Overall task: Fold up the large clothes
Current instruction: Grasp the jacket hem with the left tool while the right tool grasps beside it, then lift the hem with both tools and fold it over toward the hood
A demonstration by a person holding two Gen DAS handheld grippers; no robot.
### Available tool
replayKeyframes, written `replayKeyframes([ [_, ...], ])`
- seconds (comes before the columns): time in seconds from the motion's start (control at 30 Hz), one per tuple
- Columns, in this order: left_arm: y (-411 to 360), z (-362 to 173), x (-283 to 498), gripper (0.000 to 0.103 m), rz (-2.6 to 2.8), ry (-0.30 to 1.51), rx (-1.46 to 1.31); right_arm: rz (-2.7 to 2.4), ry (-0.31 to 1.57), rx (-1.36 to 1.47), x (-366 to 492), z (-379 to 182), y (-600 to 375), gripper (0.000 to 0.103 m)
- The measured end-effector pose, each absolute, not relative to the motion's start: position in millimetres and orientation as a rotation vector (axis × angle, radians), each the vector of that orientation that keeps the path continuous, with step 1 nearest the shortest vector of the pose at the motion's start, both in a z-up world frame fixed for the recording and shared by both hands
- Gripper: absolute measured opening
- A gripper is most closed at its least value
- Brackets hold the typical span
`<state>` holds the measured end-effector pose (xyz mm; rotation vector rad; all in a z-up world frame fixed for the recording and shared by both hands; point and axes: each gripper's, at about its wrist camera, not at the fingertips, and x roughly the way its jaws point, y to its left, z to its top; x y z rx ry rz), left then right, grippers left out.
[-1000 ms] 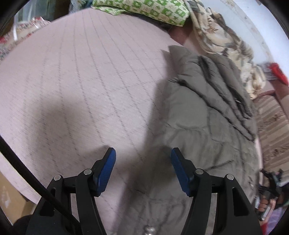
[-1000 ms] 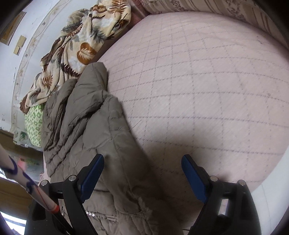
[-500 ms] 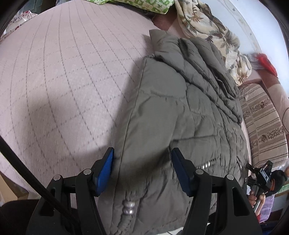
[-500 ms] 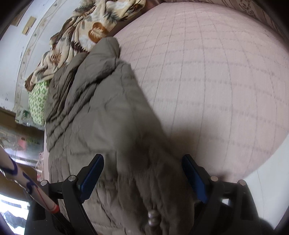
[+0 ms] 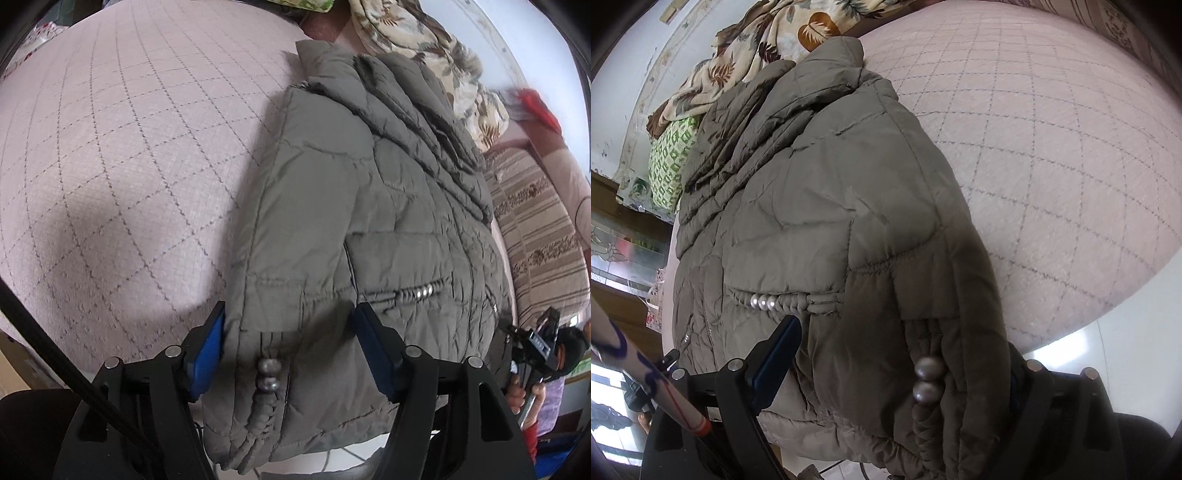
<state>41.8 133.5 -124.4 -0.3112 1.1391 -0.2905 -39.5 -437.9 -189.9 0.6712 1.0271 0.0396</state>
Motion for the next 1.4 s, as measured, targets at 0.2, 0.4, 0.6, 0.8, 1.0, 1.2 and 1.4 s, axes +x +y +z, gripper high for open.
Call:
replayKeyframes([
  [0.2,142,-128,39,0.068,-0.332,1.150,-0.382,0.068,1.030,0.641,-45,-188,-429,0.094],
  [0.4,147,-132,40,0.068,-0.349,1.159,-0.434,0.103,1.030,0.641,-49,-188,-424,0.094],
  [0.6,142,-134,31,0.068,-0.339,1.178,-0.413,0.132,1.068,0.606,-50,-190,-415,0.094],
  [0.8,124,-134,19,0.070,-0.331,1.201,-0.286,0.189,1.114,0.627,-57,-191,-415,0.094],
  [1.0,101,-122,4,0.032,-0.272,1.168,-0.096,0.182,1.118,0.519,-65,-180,-405,0.069],
  [1.2,115,-97,7,0.020,-0.303,1.135,-0.218,0.200,1.078,0.565,-69,-161,-425,0.032],
  [1.4,111,-60,20,0.018,-0.331,1.080,-0.289,0.246,1.003,0.643,-63,-137,-435,0.028],
])
